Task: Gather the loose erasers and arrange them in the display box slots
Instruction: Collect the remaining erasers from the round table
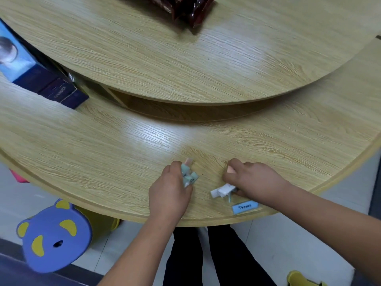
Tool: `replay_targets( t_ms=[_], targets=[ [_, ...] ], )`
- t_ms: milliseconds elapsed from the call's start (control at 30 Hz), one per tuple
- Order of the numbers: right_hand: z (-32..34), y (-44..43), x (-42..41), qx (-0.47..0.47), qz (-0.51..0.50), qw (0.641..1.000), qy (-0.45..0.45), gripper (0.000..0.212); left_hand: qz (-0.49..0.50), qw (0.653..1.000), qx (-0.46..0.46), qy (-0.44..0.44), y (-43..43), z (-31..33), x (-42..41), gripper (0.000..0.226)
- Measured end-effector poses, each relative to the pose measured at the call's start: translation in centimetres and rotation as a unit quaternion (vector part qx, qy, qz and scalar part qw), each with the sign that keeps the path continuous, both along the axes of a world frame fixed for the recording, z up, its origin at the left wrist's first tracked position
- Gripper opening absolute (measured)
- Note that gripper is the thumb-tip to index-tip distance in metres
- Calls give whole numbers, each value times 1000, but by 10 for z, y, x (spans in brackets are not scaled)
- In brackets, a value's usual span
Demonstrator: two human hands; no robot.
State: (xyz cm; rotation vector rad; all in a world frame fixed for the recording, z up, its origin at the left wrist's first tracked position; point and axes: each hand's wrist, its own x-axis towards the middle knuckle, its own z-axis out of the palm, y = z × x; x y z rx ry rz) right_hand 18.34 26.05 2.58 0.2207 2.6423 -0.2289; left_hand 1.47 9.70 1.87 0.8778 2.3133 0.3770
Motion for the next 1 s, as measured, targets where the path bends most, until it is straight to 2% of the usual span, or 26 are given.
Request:
replay_targets(
  t_ms=[300, 467, 800, 1000],
  targets=[
    [-8, -3, 10, 16, 29, 999, 43, 39, -3, 1000, 5, 4, -2, -2, 0, 20],
    [-11, -4, 13, 20, 11, 997, 70, 40, -17, 1000, 1, -9, -1, -4, -2, 22],
    [-8, 2, 20, -15, -9, 998, 65, 43, -23, 1000, 5, -8, -4, -4, 0, 19],
    [4, -4, 66, -29, -31, 998, 48, 52, -31, 999, 14, -10, -3, -3, 1, 16]
  ],
)
